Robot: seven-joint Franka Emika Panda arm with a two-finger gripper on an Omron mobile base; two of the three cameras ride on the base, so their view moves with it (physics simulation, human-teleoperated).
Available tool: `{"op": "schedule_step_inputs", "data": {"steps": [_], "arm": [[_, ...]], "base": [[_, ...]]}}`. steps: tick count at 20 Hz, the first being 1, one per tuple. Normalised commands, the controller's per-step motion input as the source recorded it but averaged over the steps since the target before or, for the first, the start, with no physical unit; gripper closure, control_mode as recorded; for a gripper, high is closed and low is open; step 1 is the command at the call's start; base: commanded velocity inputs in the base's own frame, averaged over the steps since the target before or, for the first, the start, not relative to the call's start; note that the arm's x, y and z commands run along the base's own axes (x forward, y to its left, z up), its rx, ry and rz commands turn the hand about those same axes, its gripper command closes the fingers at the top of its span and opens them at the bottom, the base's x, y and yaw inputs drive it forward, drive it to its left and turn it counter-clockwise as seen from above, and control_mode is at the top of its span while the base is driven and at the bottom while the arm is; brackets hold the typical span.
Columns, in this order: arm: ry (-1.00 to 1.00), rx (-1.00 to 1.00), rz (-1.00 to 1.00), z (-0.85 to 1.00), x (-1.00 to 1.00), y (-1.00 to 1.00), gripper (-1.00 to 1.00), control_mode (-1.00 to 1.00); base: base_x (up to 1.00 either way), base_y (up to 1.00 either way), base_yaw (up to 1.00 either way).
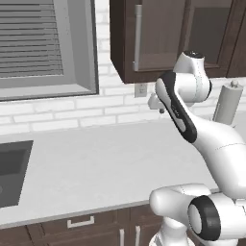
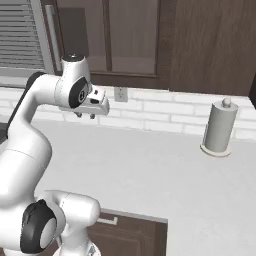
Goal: Take a straw from the drawer in front and place it inside the glass cup on the dining counter.
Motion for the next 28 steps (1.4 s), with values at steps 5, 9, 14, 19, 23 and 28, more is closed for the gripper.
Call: {"op": "schedule_step_inputs", "data": {"steps": [5, 9, 14, 19, 23, 28], "arm": [[0.00, 0.00, 0.00, 0.00, 0.00, 0.00, -1.00, 1.00], [0.00, 0.00, 0.00, 0.00, 0.00, 0.00, -1.00, 1.00], [0.00, 0.00, 0.00, 0.00, 0.00, 0.00, -1.00, 1.00], [0.00, 0.00, 0.00, 0.00, 0.00, 0.00, -1.00, 1.00], [0.00, 0.00, 0.00, 0.00, 0.00, 0.00, -1.00, 1.00], [0.00, 0.00, 0.00, 0.00, 0.00, 0.00, -1.00, 1.00]], "base": [[-0.13, 0.04, 0.00], [-0.55, 0.45, -0.05], [-0.20, 0.70, -0.32], [0.00, 0.70, -0.60], [0.00, 0.42, -0.76], [0.00, 0.39, -0.75]]}}
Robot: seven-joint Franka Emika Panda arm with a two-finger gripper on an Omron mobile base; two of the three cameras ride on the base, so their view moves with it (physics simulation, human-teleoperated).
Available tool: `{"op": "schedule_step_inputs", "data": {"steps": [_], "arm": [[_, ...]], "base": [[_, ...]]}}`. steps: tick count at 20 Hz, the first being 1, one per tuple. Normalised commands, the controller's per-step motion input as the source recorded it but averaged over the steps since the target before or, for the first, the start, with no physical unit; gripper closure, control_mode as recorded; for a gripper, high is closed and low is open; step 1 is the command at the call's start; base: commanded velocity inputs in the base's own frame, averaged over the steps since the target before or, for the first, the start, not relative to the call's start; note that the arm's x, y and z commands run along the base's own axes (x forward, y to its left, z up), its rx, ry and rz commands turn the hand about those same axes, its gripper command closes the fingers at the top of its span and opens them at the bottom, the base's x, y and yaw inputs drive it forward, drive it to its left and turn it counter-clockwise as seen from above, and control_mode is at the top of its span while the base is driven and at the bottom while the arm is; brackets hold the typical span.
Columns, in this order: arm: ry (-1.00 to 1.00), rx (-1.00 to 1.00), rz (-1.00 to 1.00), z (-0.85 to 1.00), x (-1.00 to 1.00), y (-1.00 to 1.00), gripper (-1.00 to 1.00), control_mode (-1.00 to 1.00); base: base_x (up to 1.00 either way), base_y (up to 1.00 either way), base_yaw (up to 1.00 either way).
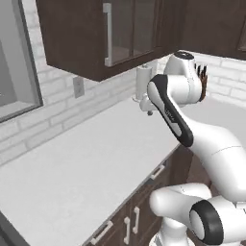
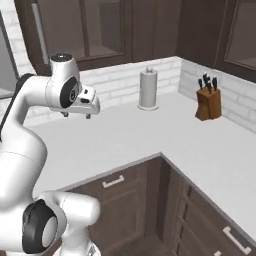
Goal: Take a straw from the drawer in front and place it inside the glass cup on the dining counter.
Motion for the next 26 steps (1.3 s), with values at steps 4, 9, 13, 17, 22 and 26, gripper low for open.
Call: {"op": "schedule_step_inputs", "data": {"steps": [4, 9, 13, 17, 22, 26], "arm": [[0.00, 0.00, 0.00, 0.00, 0.00, 0.00, -1.00, 1.00], [0.00, 0.00, 0.00, 0.00, 0.00, 0.00, -1.00, 1.00], [0.00, 0.00, 0.00, 0.00, 0.00, 0.00, -1.00, 1.00], [0.00, 0.00, 0.00, 0.00, 0.00, 0.00, -1.00, 1.00], [0.00, 0.00, 0.00, 0.00, 0.00, 0.00, -1.00, 1.00], [0.00, 0.06, -0.08, 0.00, -0.09, 0.09, -1.00, -1.00]], "base": [[-0.17, 0.42, -0.72], [-0.39, 0.38, -0.65], [-0.32, 0.37, -0.53], [-0.33, 0.41, -0.43], [-0.33, 0.50, -0.38], [-0.28, 0.39, -0.27]]}}
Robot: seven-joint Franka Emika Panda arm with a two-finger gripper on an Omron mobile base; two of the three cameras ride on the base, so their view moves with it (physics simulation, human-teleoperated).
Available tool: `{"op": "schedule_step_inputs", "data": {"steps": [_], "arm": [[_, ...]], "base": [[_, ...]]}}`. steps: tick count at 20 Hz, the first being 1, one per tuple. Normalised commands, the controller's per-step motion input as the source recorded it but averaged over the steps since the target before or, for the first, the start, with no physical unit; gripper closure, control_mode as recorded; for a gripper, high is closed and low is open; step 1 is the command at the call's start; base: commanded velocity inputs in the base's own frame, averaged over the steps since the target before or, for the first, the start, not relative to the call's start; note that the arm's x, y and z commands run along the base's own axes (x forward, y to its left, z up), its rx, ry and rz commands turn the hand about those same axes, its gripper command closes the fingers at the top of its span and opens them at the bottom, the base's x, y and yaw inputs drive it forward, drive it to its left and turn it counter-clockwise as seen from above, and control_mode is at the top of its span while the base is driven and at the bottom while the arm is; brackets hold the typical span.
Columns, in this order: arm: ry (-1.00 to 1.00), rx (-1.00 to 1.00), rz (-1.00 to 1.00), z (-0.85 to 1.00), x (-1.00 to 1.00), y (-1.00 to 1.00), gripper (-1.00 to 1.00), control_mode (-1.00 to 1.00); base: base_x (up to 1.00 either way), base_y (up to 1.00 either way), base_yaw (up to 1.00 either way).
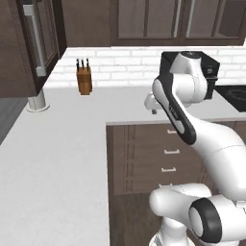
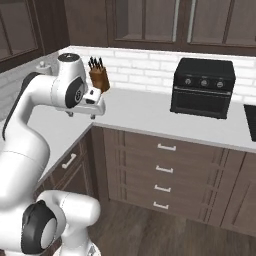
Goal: Take a straw from the drawer in front and place it inside the glass cup on the dining counter.
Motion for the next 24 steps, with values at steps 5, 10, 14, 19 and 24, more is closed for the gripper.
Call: {"op": "schedule_step_inputs", "data": {"steps": [5, 10, 14, 19, 24], "arm": [[0.00, 0.34, -0.16, 0.00, -0.08, -0.01, -1.00, -1.00], [0.00, 0.44, -0.01, -0.12, -0.10, -0.44, -1.00, -1.00], [0.01, 0.41, 0.00, -0.46, 0.09, -0.57, -1.00, -1.00], [0.02, 0.38, 0.01, -0.71, 0.40, -0.41, -1.00, -1.00], [0.00, 0.29, 0.10, -0.89, 0.24, -0.07, -1.00, -1.00]], "base": [[0.00, 0.00, 0.00], [0.00, 0.00, 0.00], [0.00, 0.00, 0.00], [0.00, 0.00, 0.00], [0.00, 0.00, 0.00]]}}
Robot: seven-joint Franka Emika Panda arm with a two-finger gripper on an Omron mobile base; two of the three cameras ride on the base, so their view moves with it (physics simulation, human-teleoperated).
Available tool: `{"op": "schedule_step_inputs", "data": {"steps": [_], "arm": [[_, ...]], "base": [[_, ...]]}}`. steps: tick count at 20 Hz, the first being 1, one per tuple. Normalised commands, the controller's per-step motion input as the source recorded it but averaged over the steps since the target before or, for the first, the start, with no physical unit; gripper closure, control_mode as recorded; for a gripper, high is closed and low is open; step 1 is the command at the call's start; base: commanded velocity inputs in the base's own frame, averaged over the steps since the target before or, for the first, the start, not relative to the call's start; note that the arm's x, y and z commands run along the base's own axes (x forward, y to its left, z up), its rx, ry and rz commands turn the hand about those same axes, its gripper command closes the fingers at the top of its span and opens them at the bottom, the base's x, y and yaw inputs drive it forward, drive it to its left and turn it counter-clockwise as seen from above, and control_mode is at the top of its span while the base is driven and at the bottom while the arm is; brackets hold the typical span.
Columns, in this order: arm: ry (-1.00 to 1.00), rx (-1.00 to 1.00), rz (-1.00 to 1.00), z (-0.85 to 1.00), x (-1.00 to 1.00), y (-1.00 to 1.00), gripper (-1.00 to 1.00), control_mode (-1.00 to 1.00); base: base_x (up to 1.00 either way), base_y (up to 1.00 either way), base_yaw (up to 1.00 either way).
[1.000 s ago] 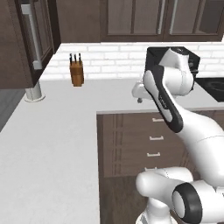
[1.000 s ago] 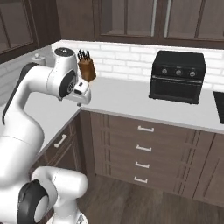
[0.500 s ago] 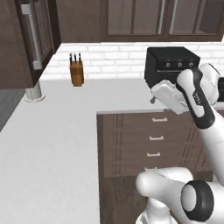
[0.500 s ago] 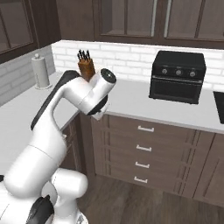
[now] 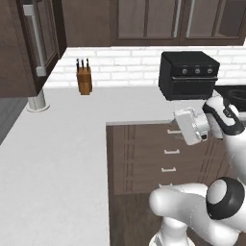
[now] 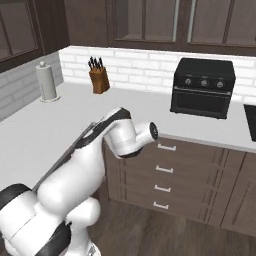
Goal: Take a straw from the drawer in front and place it inside the glass cup on the dining counter.
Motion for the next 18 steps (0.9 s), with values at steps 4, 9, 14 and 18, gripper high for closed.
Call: {"op": "schedule_step_inputs", "data": {"steps": [4, 9, 14, 18], "arm": [[0.00, 0.18, 0.19, -0.93, 0.23, 0.08, -1.00, -1.00], [0.00, 0.10, 0.19, -0.84, 0.29, 0.42, -1.00, -1.00], [-0.03, 0.01, 0.11, -0.64, 0.23, 0.64, -1.00, -1.00], [-0.05, 0.02, 0.09, -0.50, 0.15, 0.64, -1.00, -1.00]], "base": [[0.00, 0.00, 0.00], [0.00, 0.00, 0.00], [0.00, 0.00, 0.00], [0.00, 0.00, 0.00]]}}
